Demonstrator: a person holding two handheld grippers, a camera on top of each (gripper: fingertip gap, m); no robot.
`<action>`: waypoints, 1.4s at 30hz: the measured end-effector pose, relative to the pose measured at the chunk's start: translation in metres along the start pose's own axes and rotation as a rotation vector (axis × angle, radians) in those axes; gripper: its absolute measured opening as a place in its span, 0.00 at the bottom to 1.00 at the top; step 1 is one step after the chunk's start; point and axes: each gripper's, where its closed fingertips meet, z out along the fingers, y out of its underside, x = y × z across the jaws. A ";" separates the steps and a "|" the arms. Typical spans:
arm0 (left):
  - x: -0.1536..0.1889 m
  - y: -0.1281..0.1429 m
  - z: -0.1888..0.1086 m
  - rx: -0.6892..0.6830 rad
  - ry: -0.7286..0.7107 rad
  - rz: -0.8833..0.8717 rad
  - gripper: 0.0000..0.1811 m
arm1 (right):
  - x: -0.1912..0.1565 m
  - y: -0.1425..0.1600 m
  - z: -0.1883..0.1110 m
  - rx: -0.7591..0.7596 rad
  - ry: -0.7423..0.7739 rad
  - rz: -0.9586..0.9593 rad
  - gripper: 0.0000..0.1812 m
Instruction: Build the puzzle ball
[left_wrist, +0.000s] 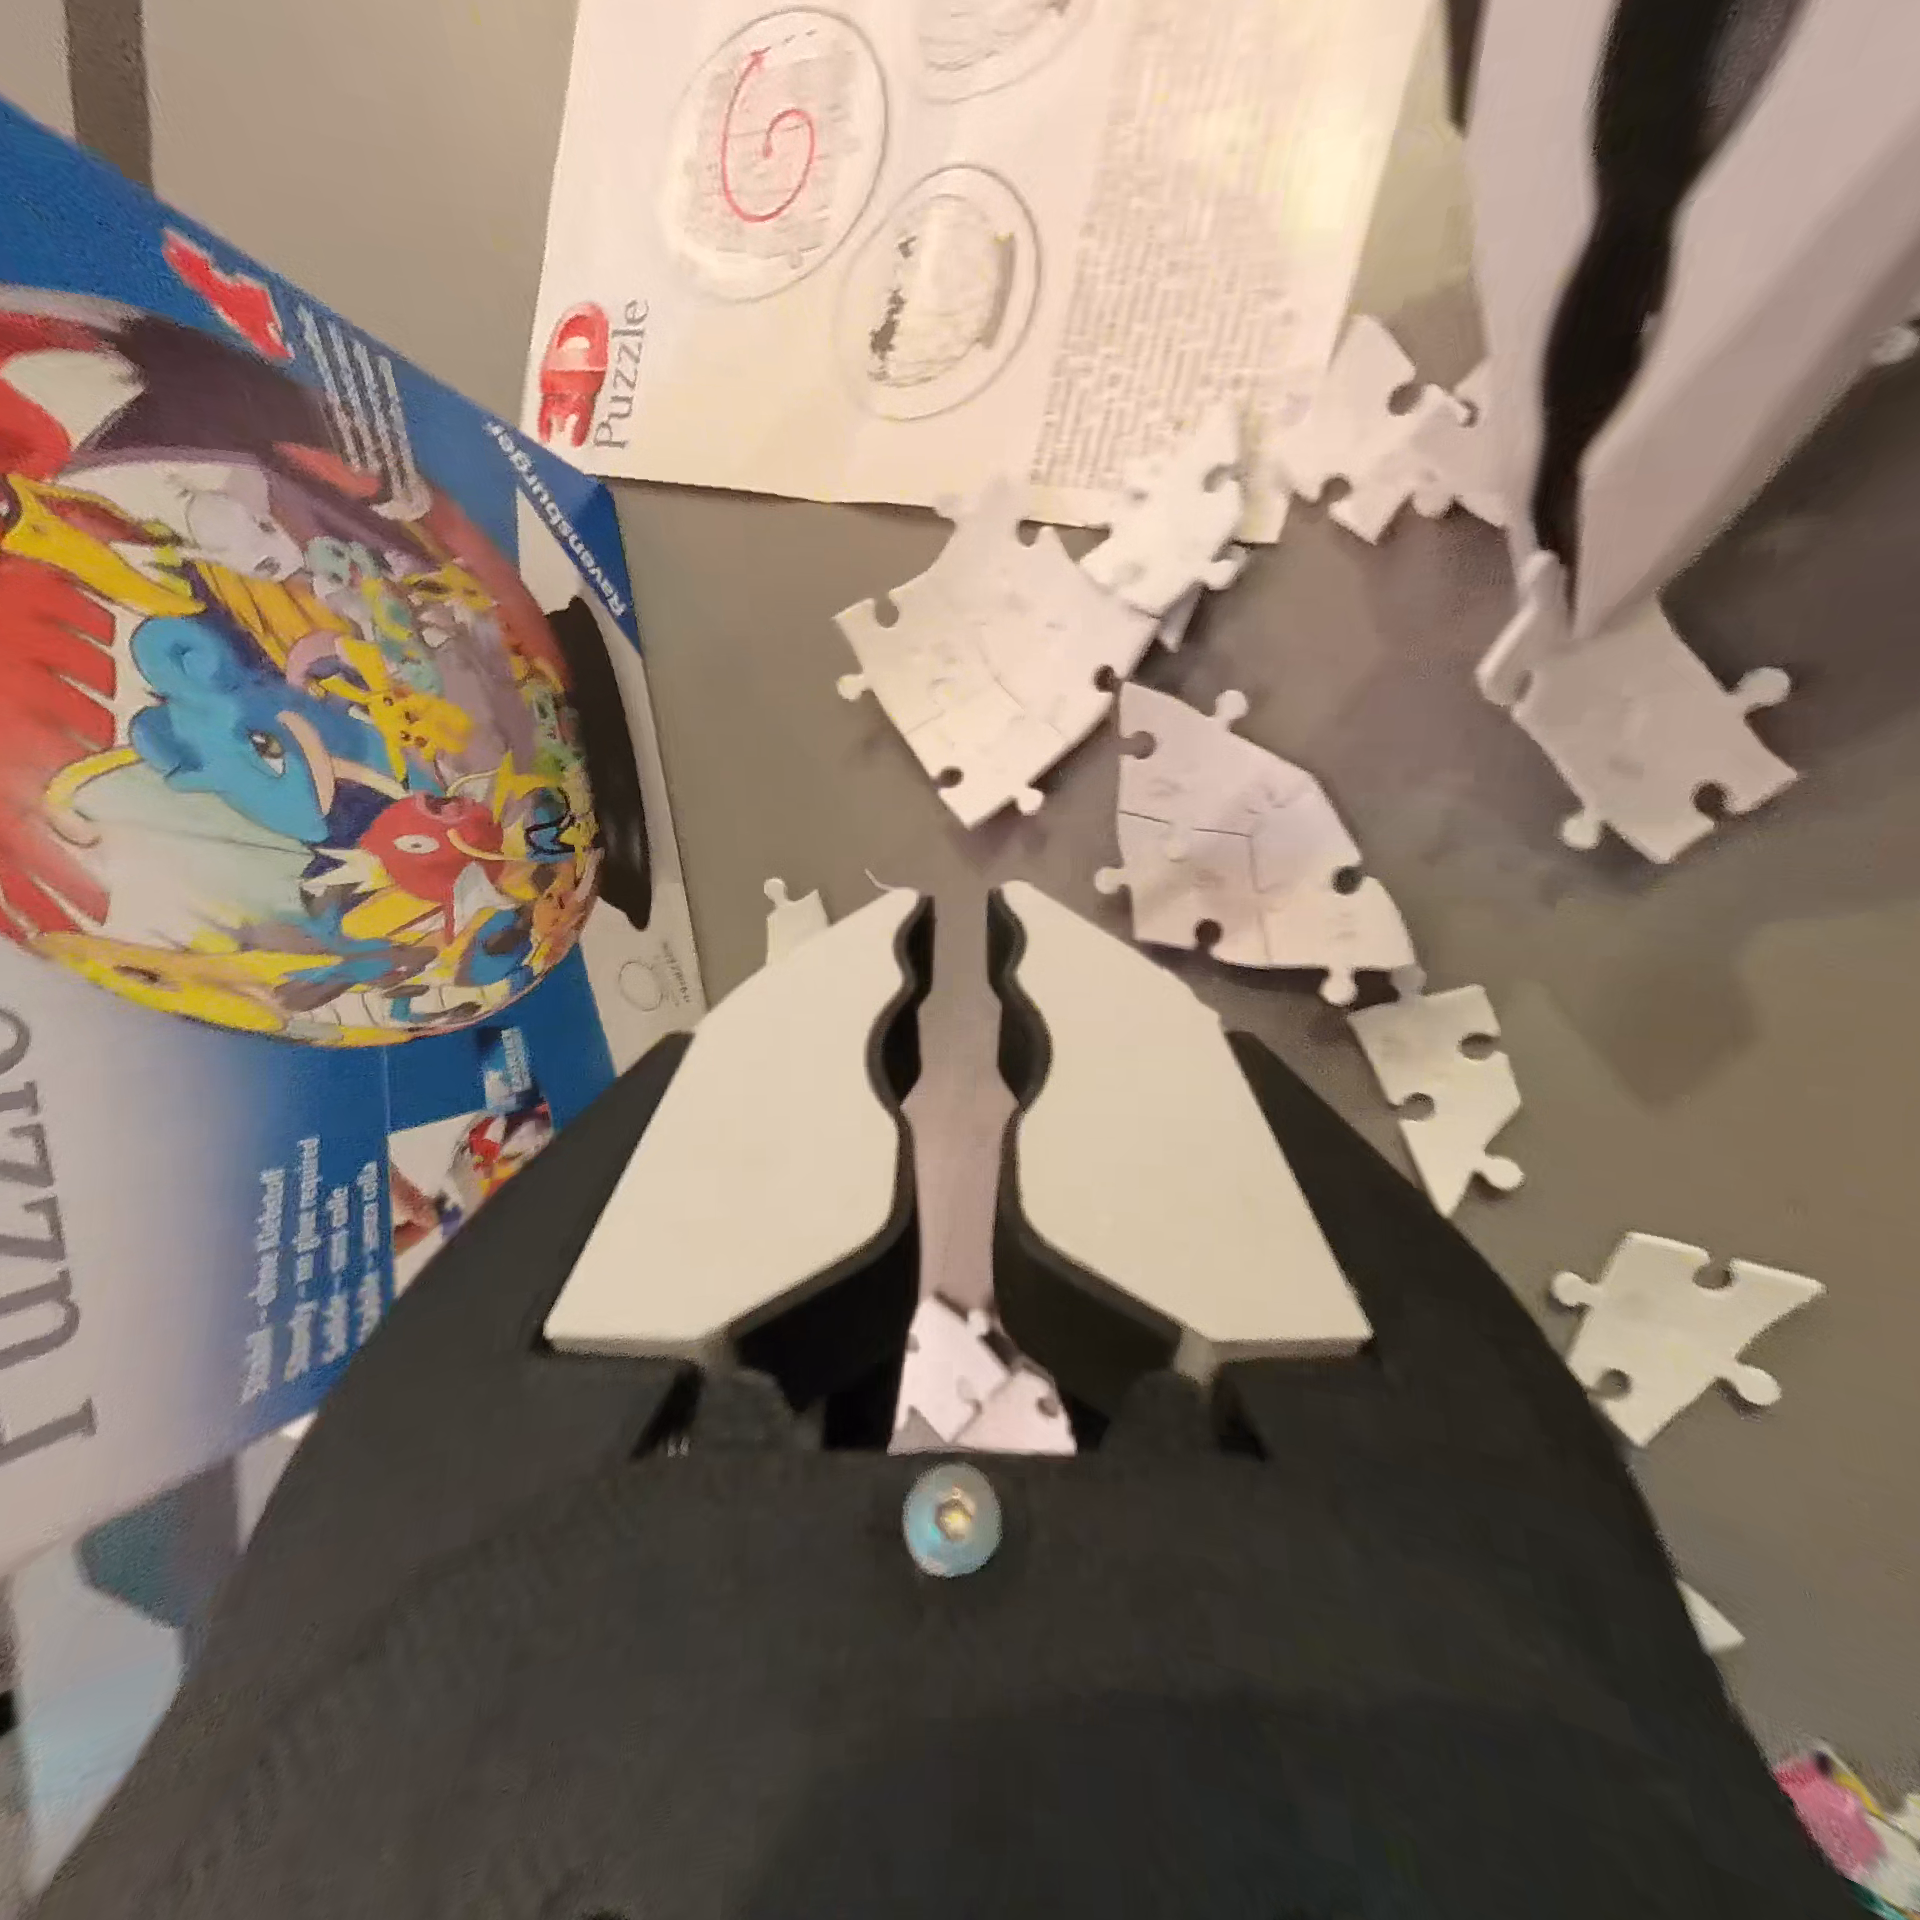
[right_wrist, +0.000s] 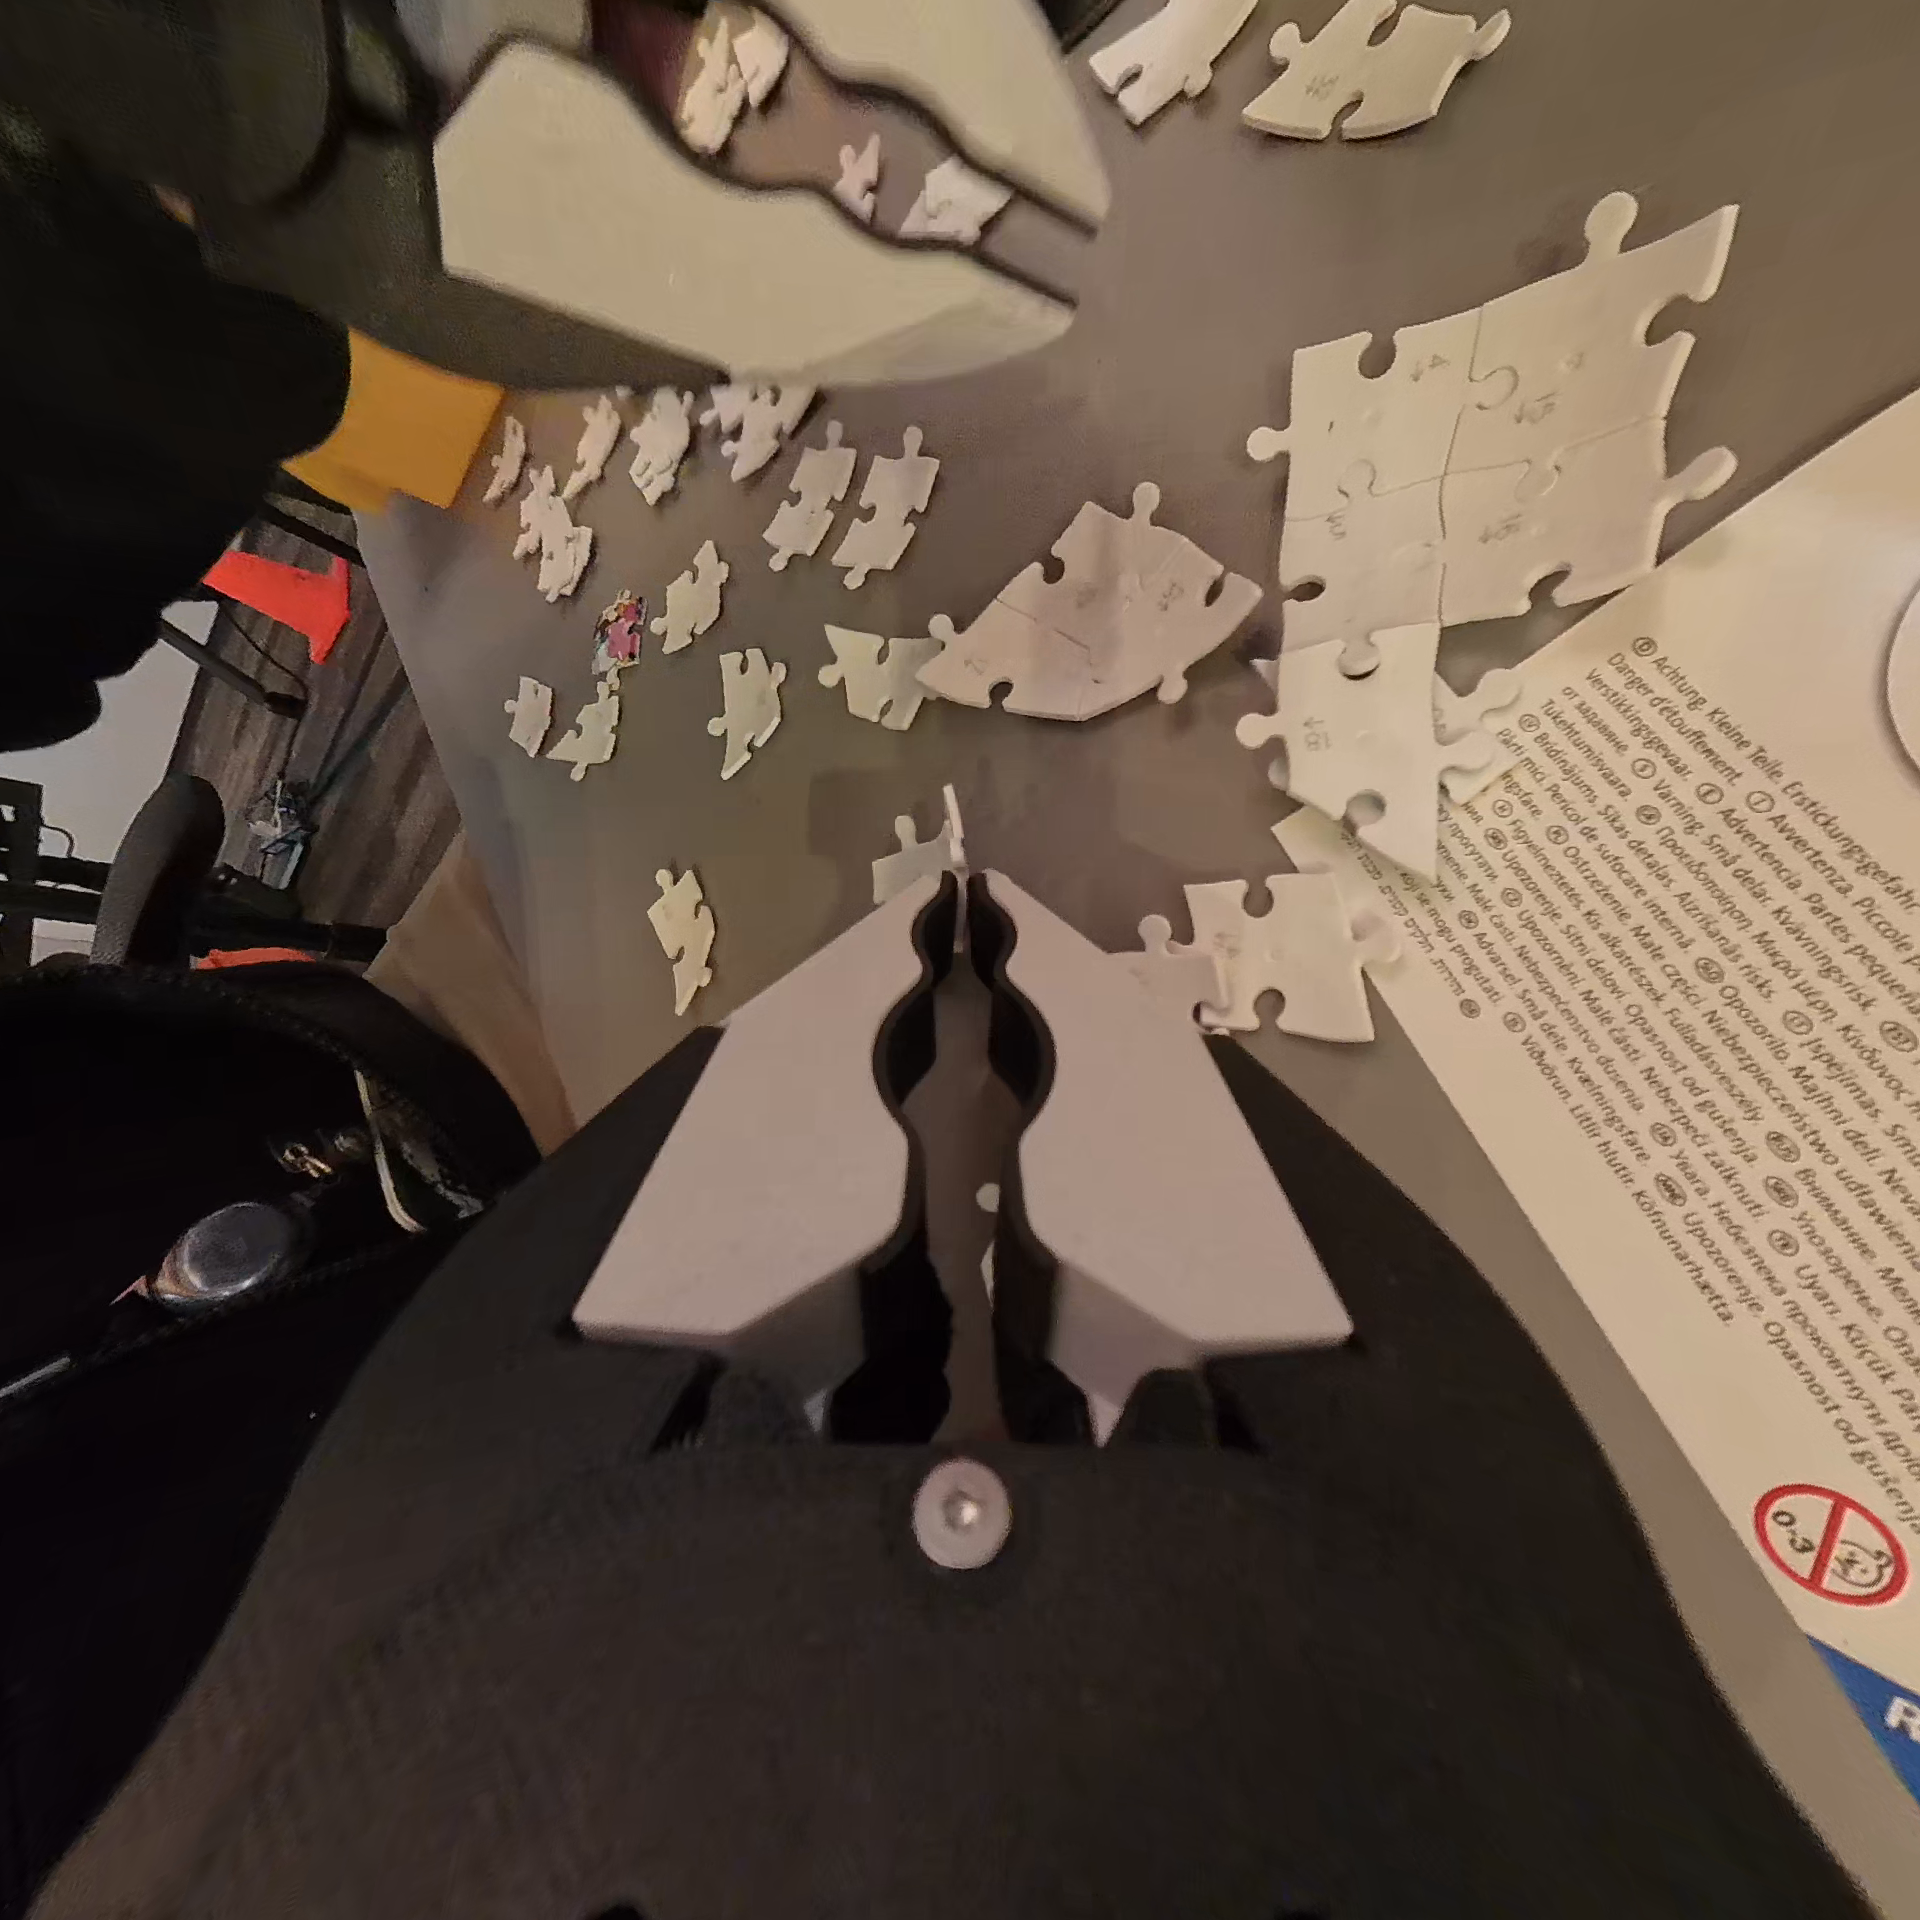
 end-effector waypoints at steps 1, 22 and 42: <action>-0.003 0.001 0.003 0.002 0.019 -0.026 0.06 | 0.001 0.000 0.001 -0.004 0.004 -0.003 0.01; -0.011 0.039 0.014 -0.033 -0.008 -0.255 0.09 | 0.074 -0.066 -0.029 0.000 0.204 -0.106 0.17; 0.003 0.008 0.039 0.039 0.019 -0.276 0.07 | 0.081 -0.063 0.000 -0.023 -0.018 0.095 0.02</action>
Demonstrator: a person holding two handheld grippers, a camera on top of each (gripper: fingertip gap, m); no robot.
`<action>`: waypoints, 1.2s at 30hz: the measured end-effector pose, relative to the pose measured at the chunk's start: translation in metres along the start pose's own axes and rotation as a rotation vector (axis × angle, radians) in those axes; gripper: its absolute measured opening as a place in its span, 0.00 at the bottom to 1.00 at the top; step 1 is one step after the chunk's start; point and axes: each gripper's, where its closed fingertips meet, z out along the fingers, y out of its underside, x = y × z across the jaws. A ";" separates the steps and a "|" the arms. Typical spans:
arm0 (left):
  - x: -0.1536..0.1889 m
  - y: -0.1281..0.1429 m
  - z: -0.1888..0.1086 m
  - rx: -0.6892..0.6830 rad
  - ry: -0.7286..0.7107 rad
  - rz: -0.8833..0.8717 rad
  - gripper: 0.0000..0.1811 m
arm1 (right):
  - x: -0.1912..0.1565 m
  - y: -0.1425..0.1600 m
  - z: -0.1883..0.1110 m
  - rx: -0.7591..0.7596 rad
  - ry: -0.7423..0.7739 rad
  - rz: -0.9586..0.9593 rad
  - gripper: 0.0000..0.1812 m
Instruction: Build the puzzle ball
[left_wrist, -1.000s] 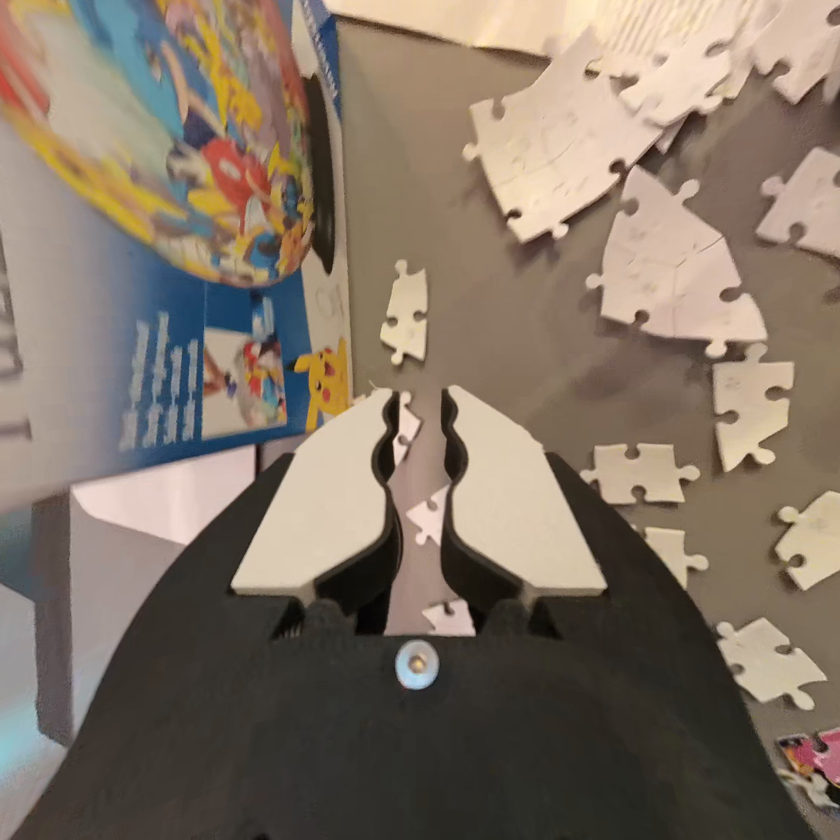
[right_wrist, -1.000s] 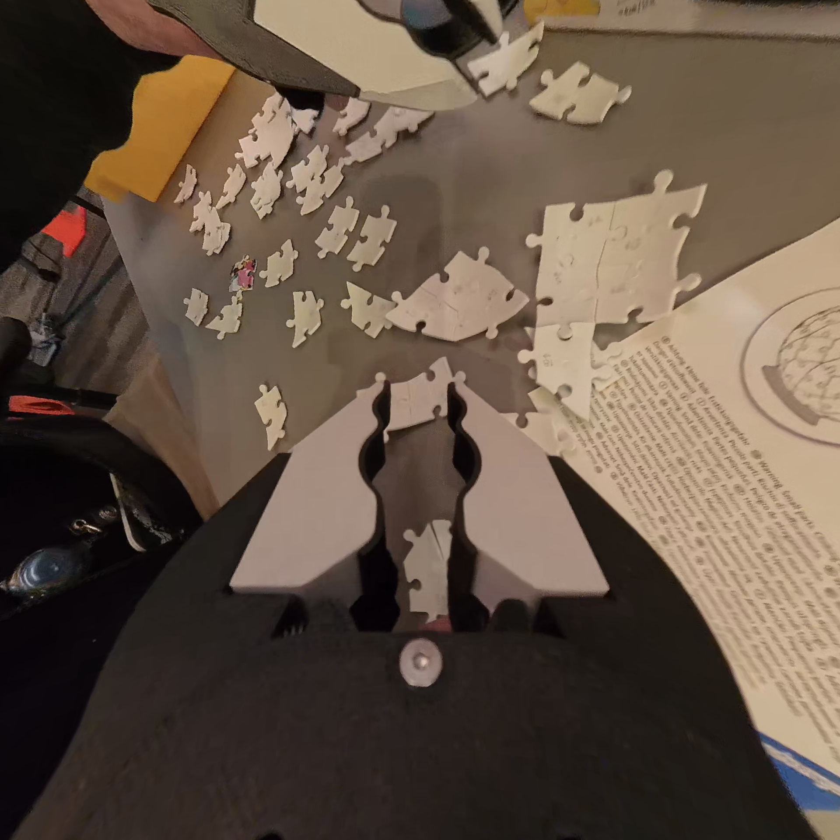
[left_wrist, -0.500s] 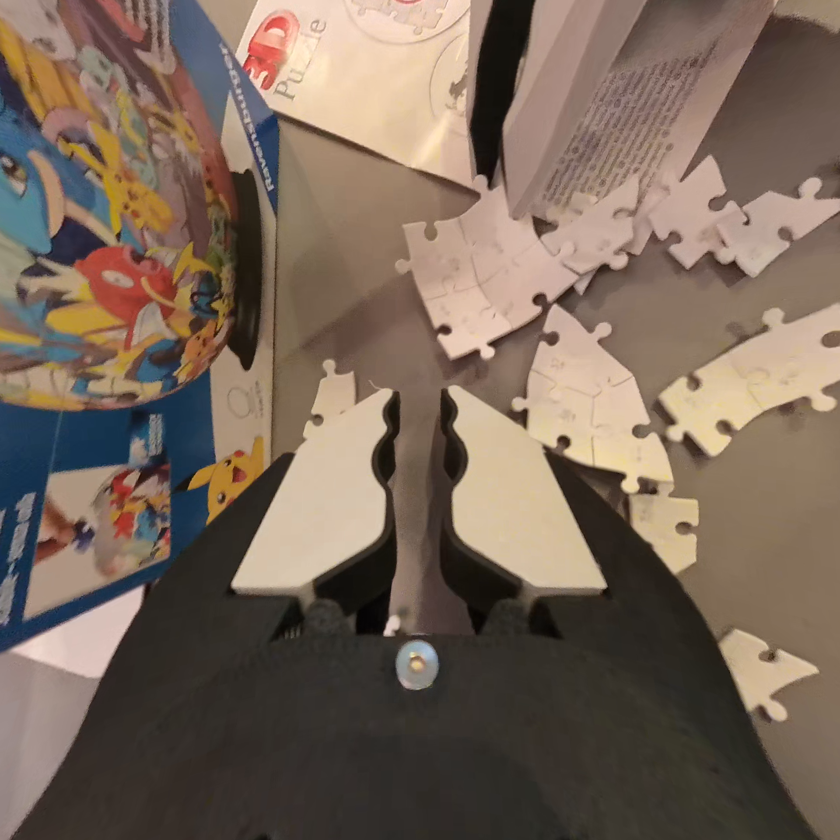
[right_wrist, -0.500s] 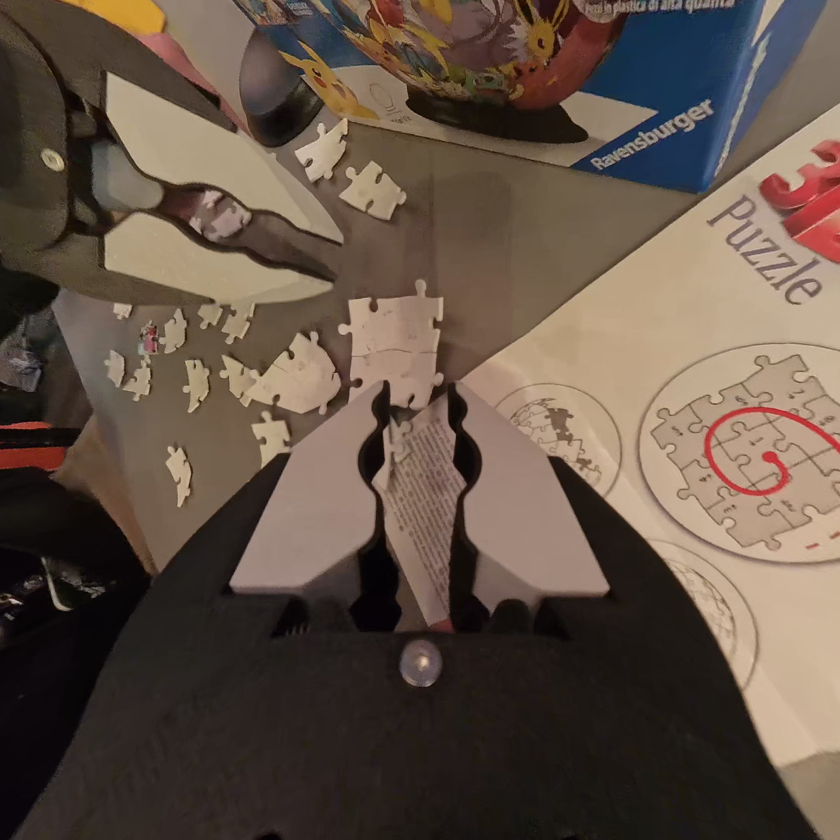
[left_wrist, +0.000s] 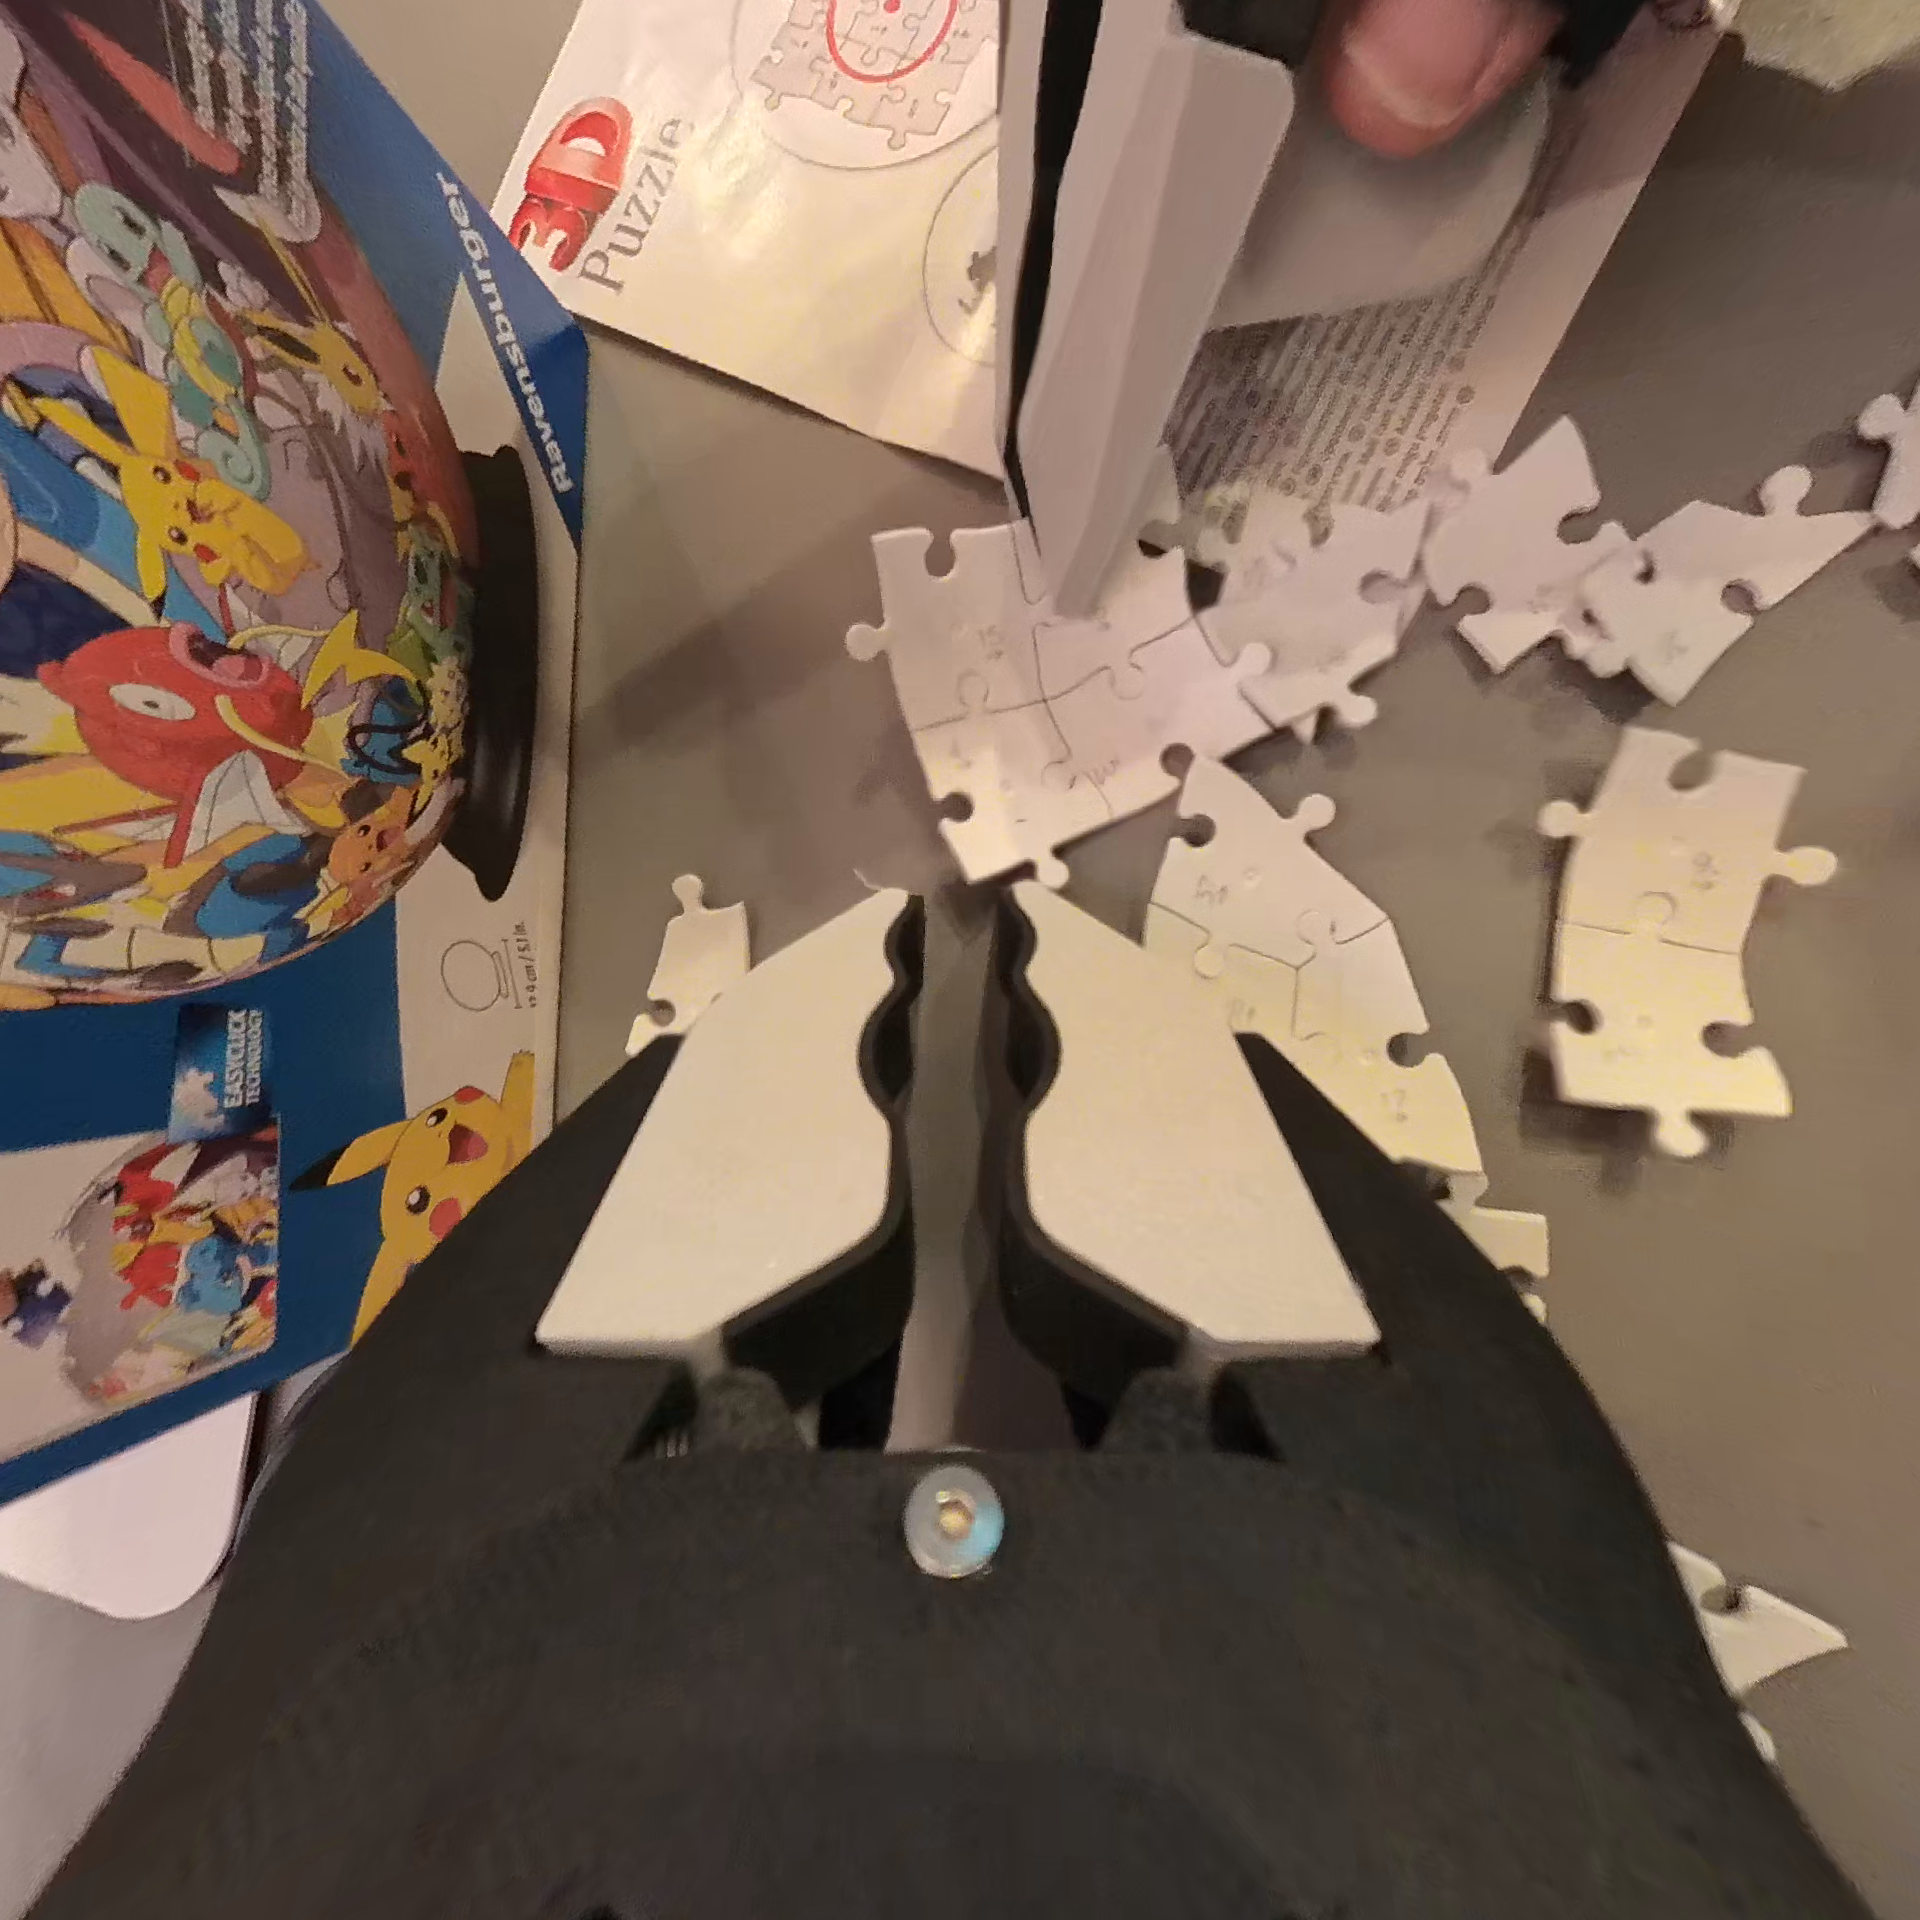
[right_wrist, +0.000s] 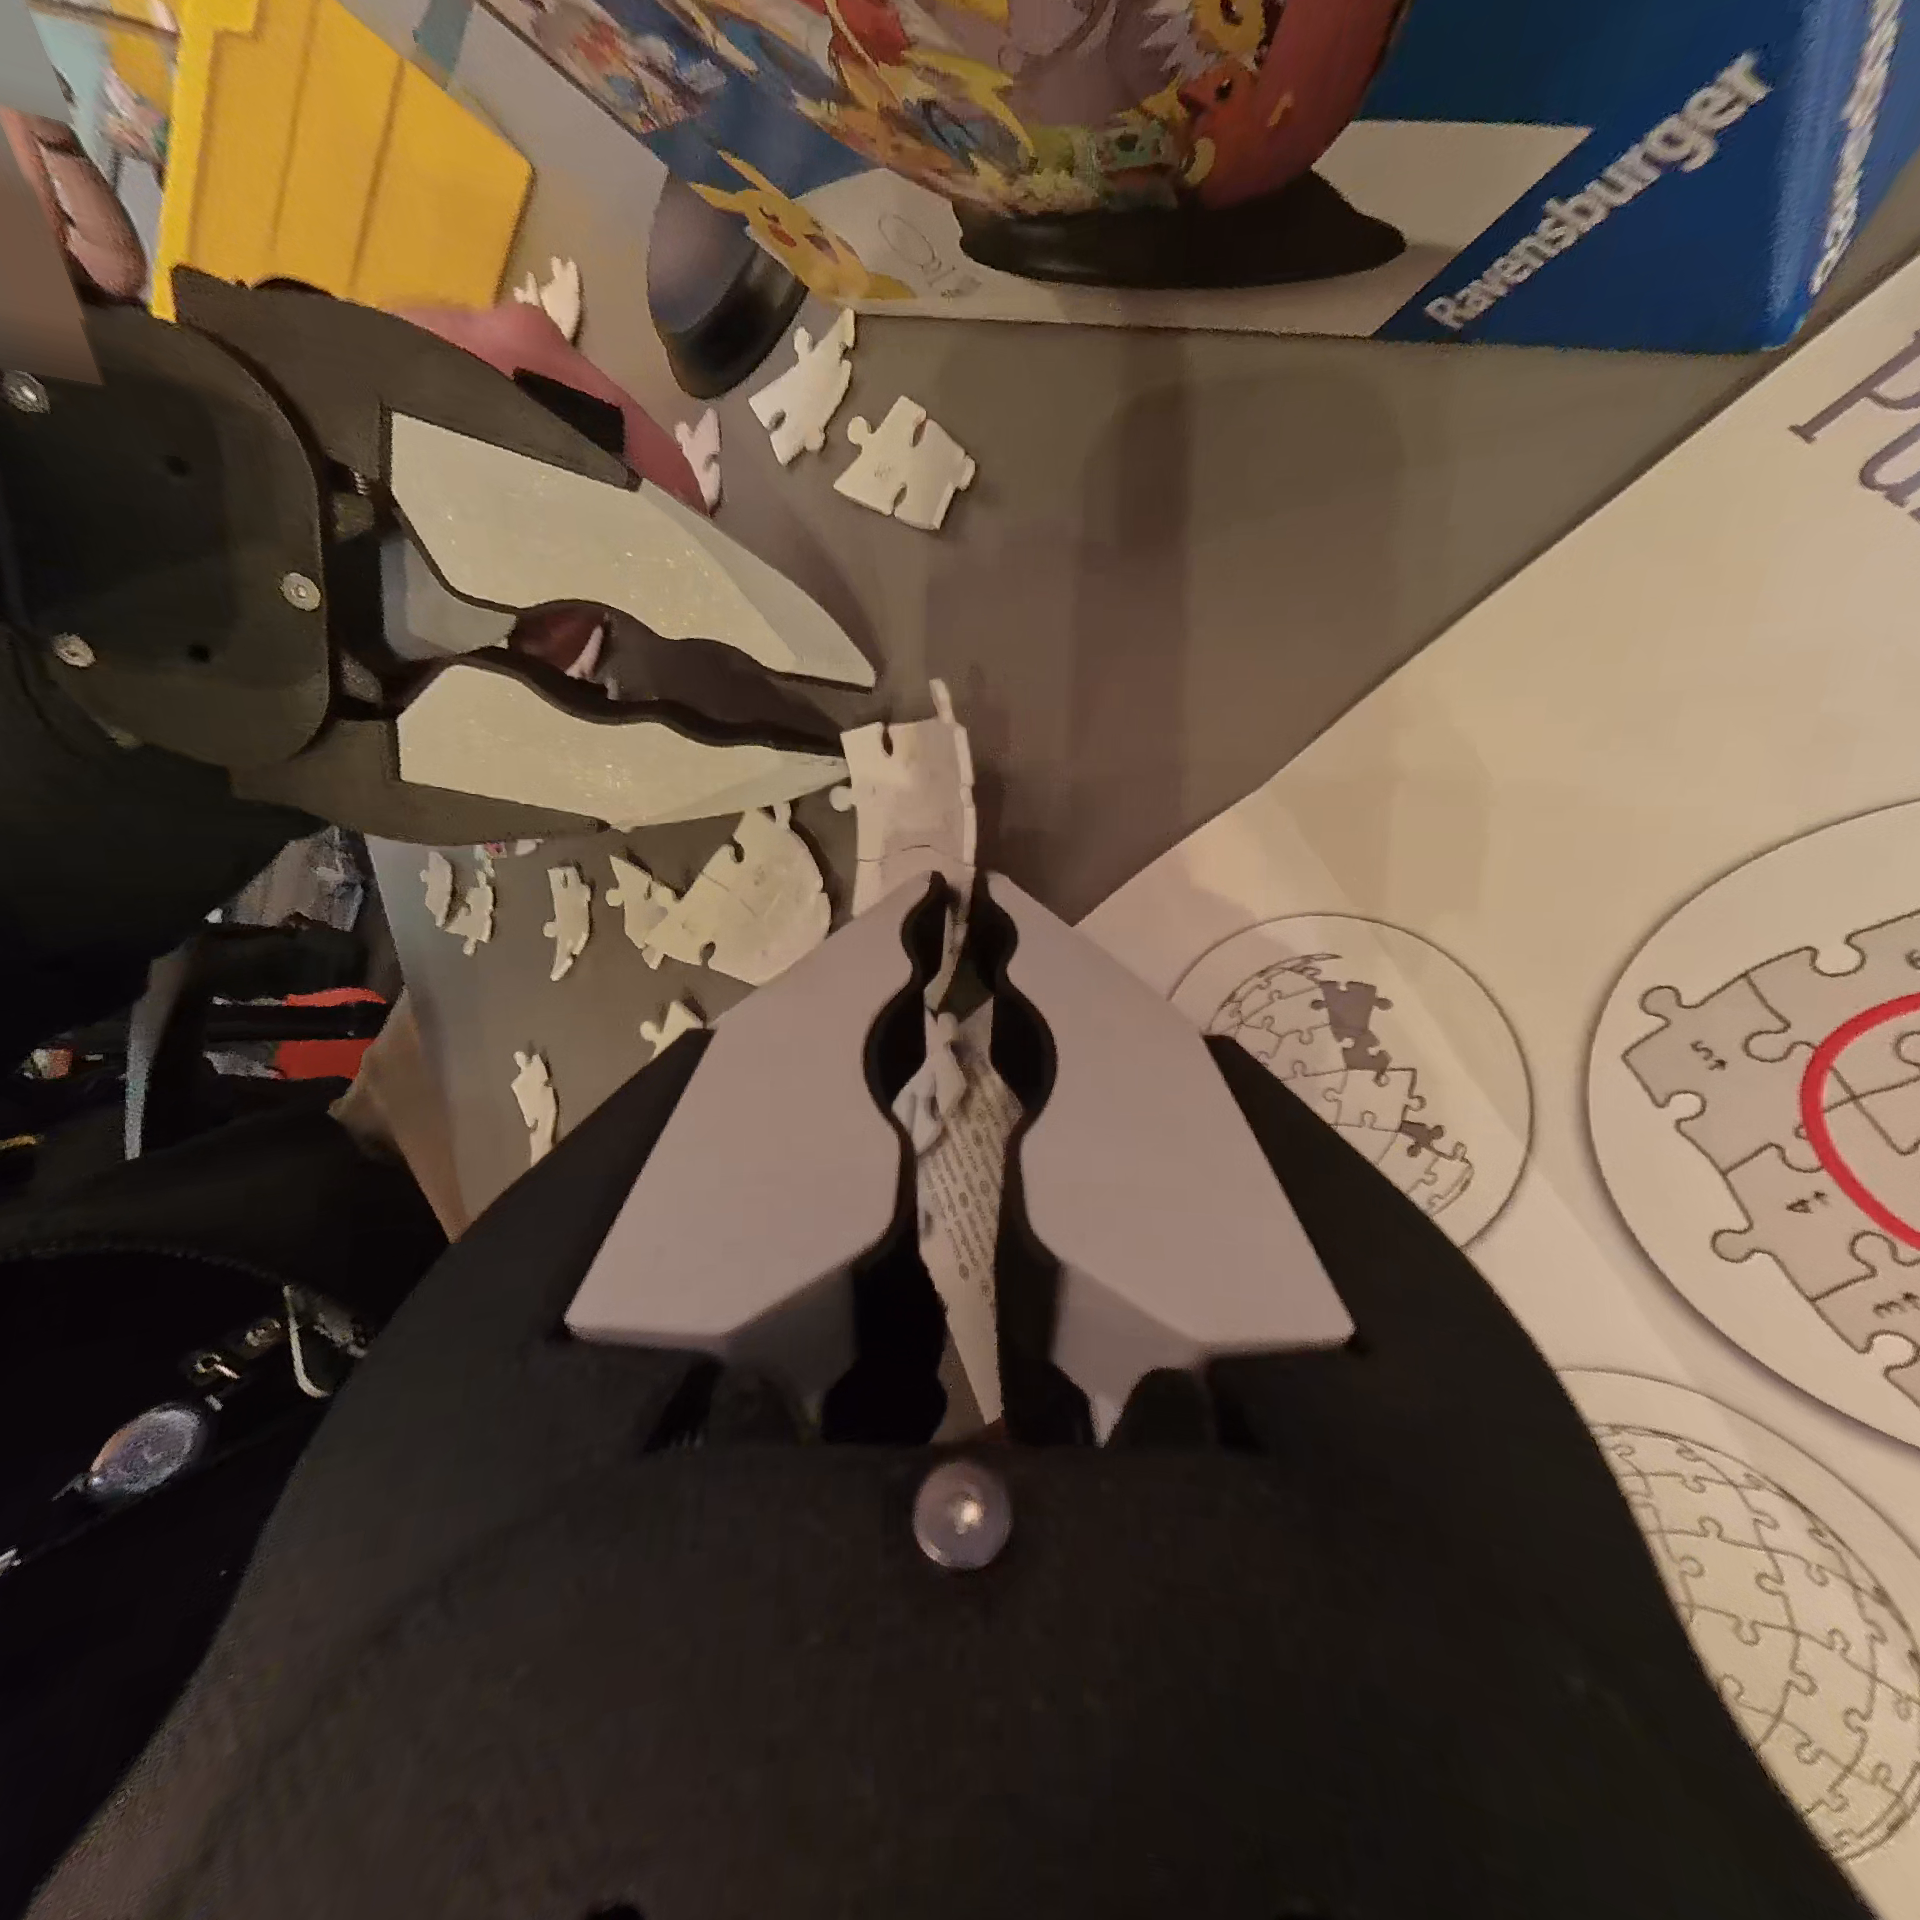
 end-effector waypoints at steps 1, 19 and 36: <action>-0.001 0.000 -0.003 0.006 -0.005 -0.004 0.07 | -0.001 -0.002 -0.001 0.015 -0.007 0.005 0.01; 0.056 0.004 -0.019 -0.044 -0.003 0.052 0.09 | -0.013 -0.010 -0.005 0.021 0.000 -0.032 0.00; 0.049 0.022 -0.041 -0.107 -0.004 0.048 0.09 | -0.034 -0.028 -0.007 0.072 0.042 -0.054 0.01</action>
